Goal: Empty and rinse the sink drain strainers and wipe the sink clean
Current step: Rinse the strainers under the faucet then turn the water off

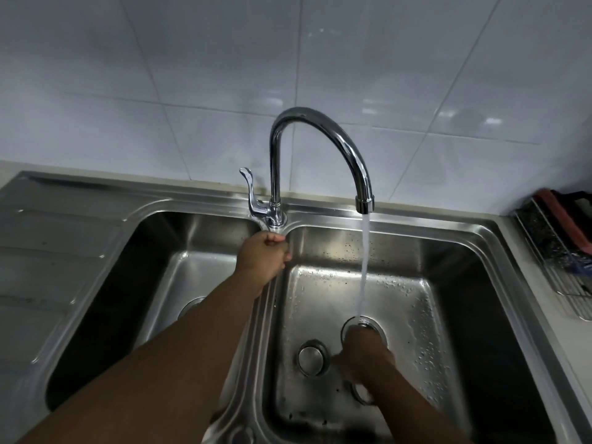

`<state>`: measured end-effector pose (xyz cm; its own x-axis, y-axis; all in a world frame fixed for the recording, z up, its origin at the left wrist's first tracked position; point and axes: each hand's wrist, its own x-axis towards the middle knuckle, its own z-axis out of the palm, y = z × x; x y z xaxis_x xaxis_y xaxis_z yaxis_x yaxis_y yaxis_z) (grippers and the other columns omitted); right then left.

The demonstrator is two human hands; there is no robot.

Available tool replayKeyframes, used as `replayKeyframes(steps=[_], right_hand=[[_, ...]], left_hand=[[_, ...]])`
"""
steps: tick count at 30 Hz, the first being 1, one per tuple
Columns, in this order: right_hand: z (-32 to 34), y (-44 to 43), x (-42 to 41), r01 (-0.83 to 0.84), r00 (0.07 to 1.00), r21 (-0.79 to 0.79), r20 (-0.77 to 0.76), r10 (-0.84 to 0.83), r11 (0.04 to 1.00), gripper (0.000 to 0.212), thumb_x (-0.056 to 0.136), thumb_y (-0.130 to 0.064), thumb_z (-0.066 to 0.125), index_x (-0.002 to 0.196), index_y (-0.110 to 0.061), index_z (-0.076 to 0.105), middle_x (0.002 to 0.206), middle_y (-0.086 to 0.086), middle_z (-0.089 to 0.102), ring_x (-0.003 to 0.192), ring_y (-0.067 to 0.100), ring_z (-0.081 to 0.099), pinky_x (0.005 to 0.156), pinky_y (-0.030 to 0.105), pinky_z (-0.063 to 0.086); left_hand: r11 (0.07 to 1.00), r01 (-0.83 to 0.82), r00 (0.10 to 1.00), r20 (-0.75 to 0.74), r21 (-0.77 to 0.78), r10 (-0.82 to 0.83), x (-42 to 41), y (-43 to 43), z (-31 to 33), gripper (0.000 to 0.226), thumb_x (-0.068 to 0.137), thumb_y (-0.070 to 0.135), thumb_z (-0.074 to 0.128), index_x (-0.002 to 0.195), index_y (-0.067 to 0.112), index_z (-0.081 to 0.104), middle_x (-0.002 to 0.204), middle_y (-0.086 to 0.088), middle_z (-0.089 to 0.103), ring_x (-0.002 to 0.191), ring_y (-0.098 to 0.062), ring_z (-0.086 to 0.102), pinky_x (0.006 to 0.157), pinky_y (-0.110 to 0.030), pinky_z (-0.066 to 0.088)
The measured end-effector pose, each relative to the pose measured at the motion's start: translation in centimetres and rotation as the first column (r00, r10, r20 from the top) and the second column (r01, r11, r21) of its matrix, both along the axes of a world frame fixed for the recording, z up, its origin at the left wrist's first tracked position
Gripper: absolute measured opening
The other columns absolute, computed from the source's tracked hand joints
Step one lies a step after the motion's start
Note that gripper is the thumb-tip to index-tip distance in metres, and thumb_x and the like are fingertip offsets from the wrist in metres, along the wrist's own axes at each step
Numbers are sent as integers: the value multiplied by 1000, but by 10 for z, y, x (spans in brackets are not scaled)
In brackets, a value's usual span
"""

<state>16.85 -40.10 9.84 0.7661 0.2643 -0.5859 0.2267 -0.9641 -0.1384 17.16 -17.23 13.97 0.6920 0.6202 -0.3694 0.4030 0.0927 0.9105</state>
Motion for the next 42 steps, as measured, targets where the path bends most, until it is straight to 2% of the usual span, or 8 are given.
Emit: replayKeyframes(steps=[3,13,16,19,23,28,37,42], right_hand=[[35,39,0,-104,992,208,-43,116,972,26,80,-32,68,83,-5,69,83,5,70,78,18,69,58,22,51],[97,141,39,-77,988,581,151,-14,810,15,77,-34,69,89,-28,61,91,-9,69,88,10,64,70,16,41],[90,145,43,-83,989,510,145,9,856,26,73,-41,74,92,-26,63,86,-12,63,80,10,57,57,13,33],[72,140,35,-77,996,464,84,43,882,34,76,-41,75,103,-21,67,97,-6,67,86,12,57,65,19,39],[54,131,25,-29,1000,482,5,30,876,25,76,-39,76,90,-20,69,77,-12,64,67,-3,56,54,12,38],[49,116,26,-44,999,430,30,34,902,22,77,-46,74,81,-28,62,80,-16,61,80,6,56,62,14,39],[48,87,15,11,1000,392,-11,-7,920,46,80,-51,72,113,-20,69,112,-4,69,109,15,61,84,21,42],[34,44,0,44,998,296,-46,-32,954,47,81,-45,72,120,-20,67,121,-2,67,111,16,61,80,20,40]], left_hand=[[999,-37,999,-5,8,37,-1,10,10,10,88,10,67,85,20,70,82,-3,75,81,-24,75,84,-48,60],[985,-150,988,-24,86,153,11,52,39,15,71,23,64,85,19,64,89,-8,73,87,-32,69,87,-46,58],[987,-89,995,-29,132,94,15,57,38,15,75,25,65,87,19,58,97,-6,73,99,-30,68,92,-44,54],[982,-14,999,-29,188,20,22,63,38,15,78,25,66,92,19,66,95,3,73,95,-24,67,92,-42,53],[989,35,999,-1,141,-35,34,72,55,16,71,18,67,86,19,60,95,-2,70,90,-24,65,86,-38,52],[999,-41,995,95,-6,42,46,80,66,17,67,5,61,82,13,62,82,-3,64,77,-21,59,67,-29,46],[989,32,995,87,146,-45,27,67,56,22,65,13,56,85,10,62,85,-10,71,84,-33,69,78,-46,58],[949,142,986,48,280,-162,-9,39,34,38,75,22,70,107,39,58,99,6,71,88,-22,69,81,-42,58]])
